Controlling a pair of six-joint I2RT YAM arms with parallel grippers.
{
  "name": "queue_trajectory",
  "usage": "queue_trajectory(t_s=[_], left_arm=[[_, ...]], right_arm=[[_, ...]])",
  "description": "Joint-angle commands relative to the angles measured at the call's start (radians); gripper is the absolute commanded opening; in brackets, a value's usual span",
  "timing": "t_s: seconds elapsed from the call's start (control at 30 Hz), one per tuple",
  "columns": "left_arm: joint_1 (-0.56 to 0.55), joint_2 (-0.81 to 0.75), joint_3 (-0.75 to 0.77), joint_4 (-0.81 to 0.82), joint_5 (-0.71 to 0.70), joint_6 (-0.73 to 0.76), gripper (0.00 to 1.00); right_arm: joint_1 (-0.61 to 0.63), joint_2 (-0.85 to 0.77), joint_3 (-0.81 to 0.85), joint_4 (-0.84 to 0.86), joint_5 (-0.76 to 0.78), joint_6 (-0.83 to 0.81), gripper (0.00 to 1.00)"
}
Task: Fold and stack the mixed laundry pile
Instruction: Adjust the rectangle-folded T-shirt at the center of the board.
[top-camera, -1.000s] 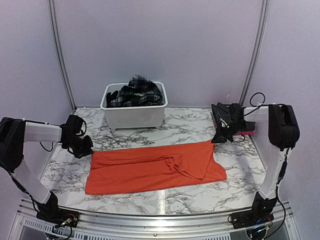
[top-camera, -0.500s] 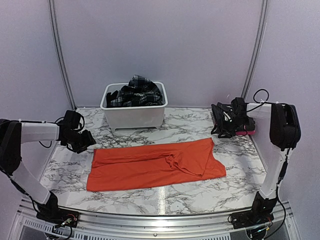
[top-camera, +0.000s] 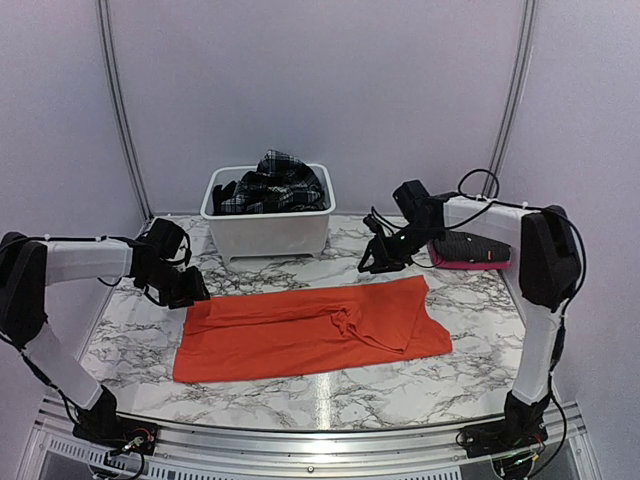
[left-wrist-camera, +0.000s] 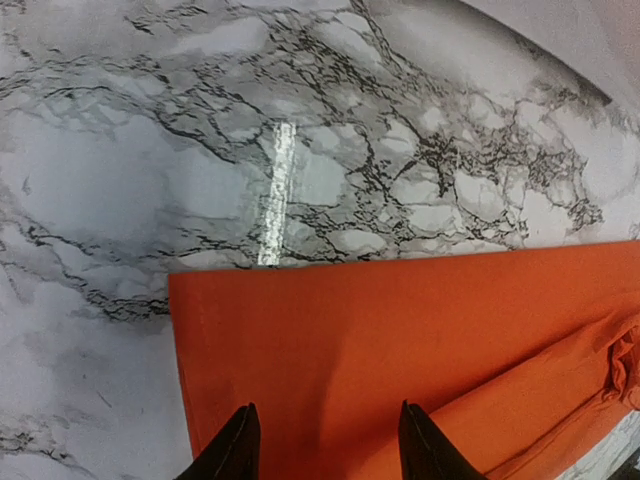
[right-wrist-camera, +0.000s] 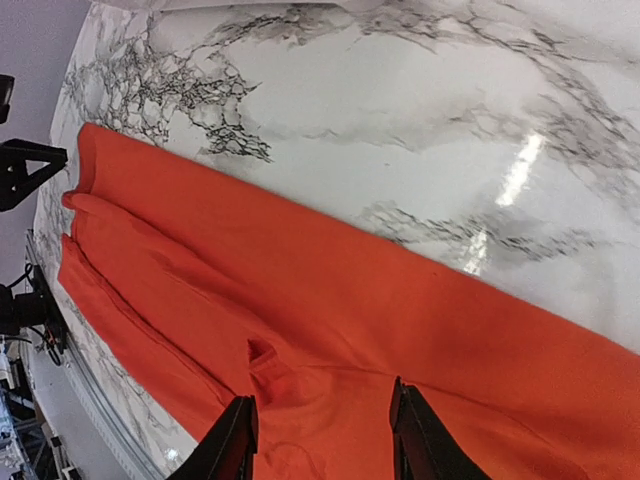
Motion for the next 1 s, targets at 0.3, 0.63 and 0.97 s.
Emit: queue_trajectory(t_s=[0.3,0.63,0.97], left_arm=[[-0.119,0.139,0.084,-0.120,0.027,0.078,0.41],[-0.147,0.085,0.019,-0.212,0.046,0.108,0.37],[-0.157,-0.042,0.003,-0.255,-0.035,0.110,0.47]], right_arm=[[0.186,0.278,0.257,-0.070,0.011,-0.038,0.35],[0.233,0.219,0.118,-0.088,0.057,-0.078,0.28],[0.235,0.110,-0.079,-0.067,0.087,-0.101,0.29]])
